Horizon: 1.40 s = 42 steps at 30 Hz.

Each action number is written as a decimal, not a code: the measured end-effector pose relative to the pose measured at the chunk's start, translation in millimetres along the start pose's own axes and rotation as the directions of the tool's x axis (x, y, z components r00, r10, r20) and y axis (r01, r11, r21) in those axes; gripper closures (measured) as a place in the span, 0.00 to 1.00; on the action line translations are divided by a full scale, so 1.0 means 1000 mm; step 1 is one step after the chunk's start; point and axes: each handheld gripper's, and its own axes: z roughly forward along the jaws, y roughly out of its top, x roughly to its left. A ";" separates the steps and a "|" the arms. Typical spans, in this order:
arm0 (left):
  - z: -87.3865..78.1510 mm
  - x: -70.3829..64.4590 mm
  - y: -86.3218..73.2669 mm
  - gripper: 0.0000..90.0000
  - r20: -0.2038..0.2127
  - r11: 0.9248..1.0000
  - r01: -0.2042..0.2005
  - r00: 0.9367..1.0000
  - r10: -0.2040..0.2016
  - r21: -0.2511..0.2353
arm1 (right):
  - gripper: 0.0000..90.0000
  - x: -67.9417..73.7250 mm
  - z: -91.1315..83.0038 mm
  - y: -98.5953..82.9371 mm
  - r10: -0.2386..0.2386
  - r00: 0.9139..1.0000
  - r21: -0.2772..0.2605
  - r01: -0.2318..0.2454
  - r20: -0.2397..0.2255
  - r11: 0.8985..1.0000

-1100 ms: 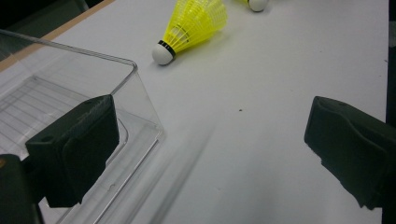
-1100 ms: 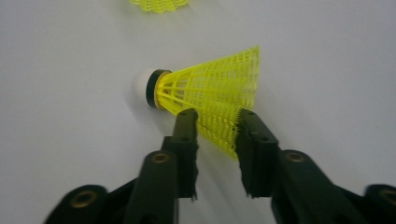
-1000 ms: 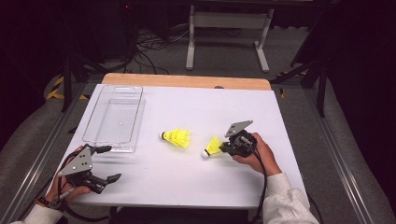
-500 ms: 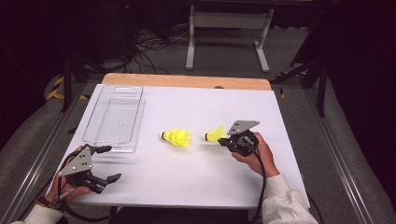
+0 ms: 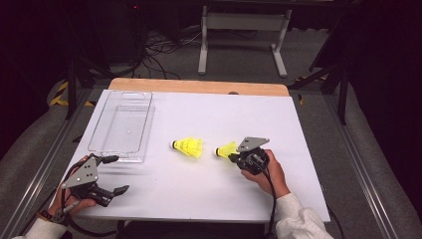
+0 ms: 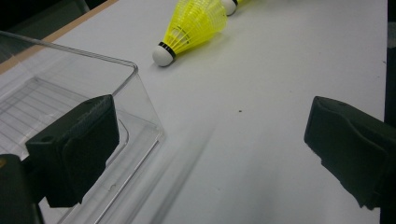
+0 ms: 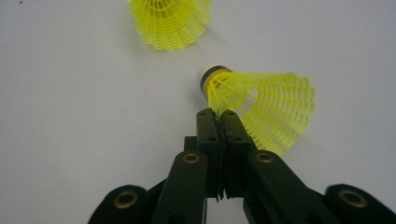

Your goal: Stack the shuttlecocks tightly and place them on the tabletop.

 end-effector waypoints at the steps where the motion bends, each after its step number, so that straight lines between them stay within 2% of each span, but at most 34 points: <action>1: 0.000 0.000 0.000 0.04 0.000 1.000 0.000 1.000 0.000 0.000 | 0.98 0.000 0.000 0.000 0.000 1.000 0.000 0.000 0.000 1.000; 12: 0.000 0.000 0.000 0.04 0.002 1.000 0.000 1.000 0.000 0.000 | 0.77 0.004 0.010 -0.012 0.015 1.000 0.062 -0.014 -0.012 0.998; 17: 0.001 0.000 0.000 0.04 0.002 1.000 -0.001 1.000 0.001 0.000 | 0.71 0.006 0.013 -0.011 0.015 1.000 0.055 -0.015 -0.002 0.998; 20: 0.001 0.000 0.000 0.04 0.004 1.000 -0.005 1.000 0.005 0.002 | 0.78 0.006 0.014 -0.009 0.016 1.000 0.035 -0.016 0.019 0.999; 22: 0.001 0.000 0.000 0.04 0.003 1.000 -0.004 1.000 0.004 0.001 | 0.84 0.005 0.014 -0.009 0.021 1.000 0.022 -0.022 0.012 1.000; 25: 0.001 0.000 0.000 0.04 0.003 1.000 -0.003 1.000 0.003 0.002 | 0.99 0.005 0.015 -0.009 0.014 1.000 0.014 -0.014 0.006 1.000; 32: 0.001 0.000 0.000 0.04 0.005 1.000 -0.005 1.000 0.005 0.003 | 1.00 0.009 0.012 -0.006 -0.011 1.000 -0.019 0.012 0.010 1.000; 42: 0.001 0.000 0.001 0.04 0.004 1.000 -0.012 1.000 0.012 0.005 | 1.00 0.014 0.012 0.002 -0.021 1.000 -0.072 0.022 0.011 0.997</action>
